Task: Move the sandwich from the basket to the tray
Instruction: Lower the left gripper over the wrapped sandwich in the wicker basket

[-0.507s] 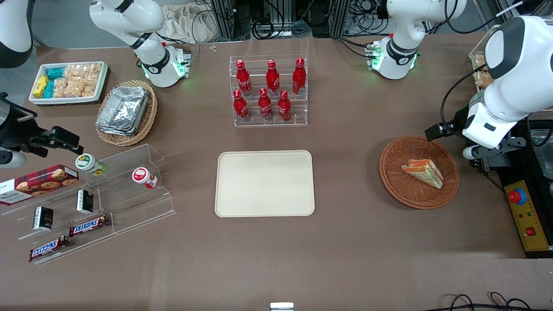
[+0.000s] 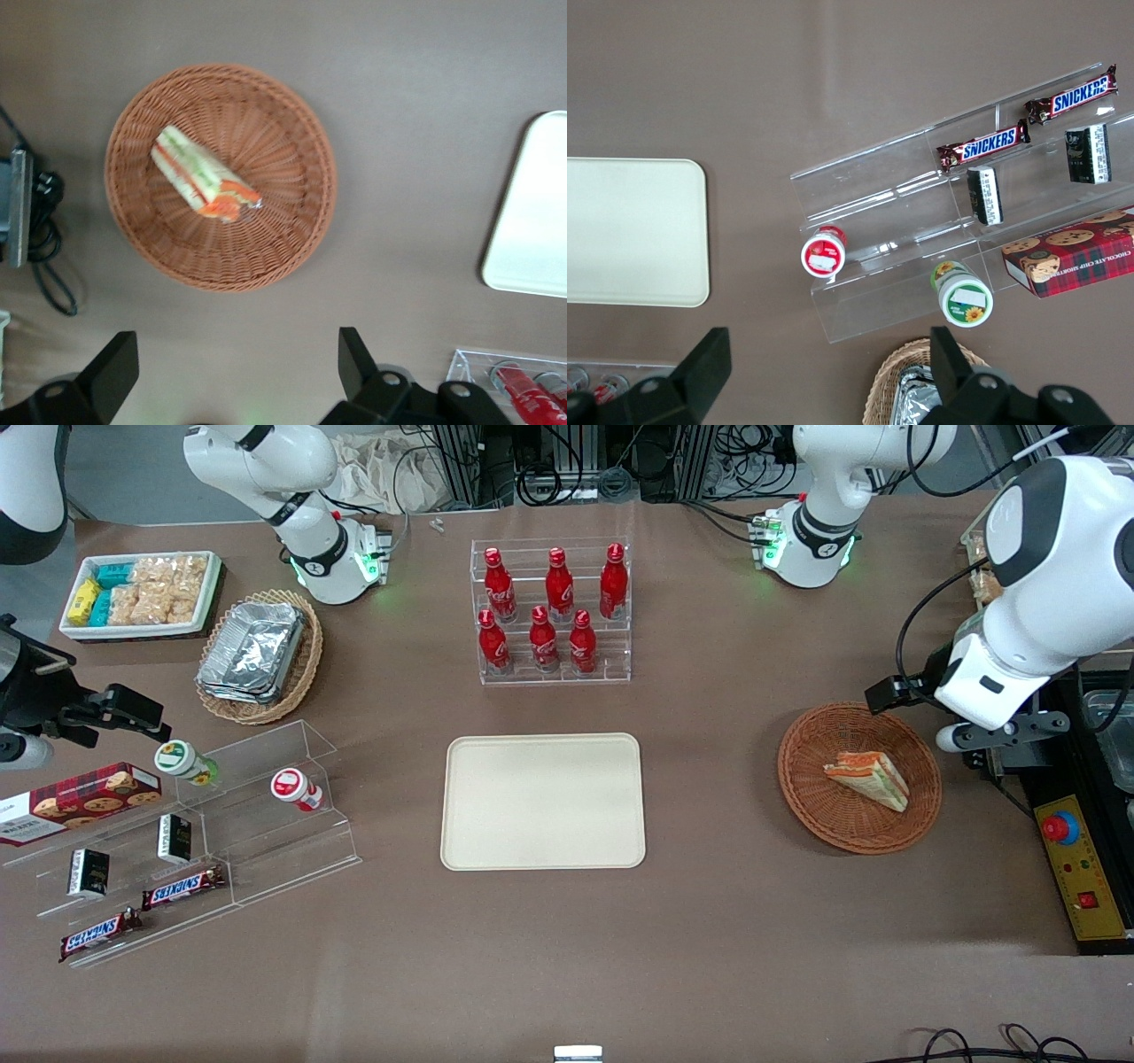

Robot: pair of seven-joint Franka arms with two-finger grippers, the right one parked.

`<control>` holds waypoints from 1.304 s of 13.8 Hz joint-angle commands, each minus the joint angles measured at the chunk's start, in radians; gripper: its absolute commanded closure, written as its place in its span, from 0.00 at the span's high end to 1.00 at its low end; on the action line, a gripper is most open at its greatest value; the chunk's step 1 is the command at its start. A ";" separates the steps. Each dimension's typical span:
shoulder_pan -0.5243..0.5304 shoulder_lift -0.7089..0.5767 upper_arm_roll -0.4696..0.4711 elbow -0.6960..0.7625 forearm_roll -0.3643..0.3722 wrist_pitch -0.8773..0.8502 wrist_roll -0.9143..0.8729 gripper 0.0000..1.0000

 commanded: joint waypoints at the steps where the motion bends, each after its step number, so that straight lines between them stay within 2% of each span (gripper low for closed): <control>1: 0.060 0.054 0.001 0.018 0.008 -0.034 -0.038 1.00; 3: 0.089 0.123 0.003 0.022 0.010 0.001 -0.282 1.00; 6: 0.103 0.224 0.010 0.018 0.008 0.038 -0.531 1.00; 9: 0.103 0.286 0.035 -0.009 0.010 0.074 -0.582 1.00; 15: 0.103 0.301 0.089 -0.184 -0.012 0.315 -0.602 1.00; 18: 0.103 0.315 0.089 -0.187 -0.087 0.358 -0.613 1.00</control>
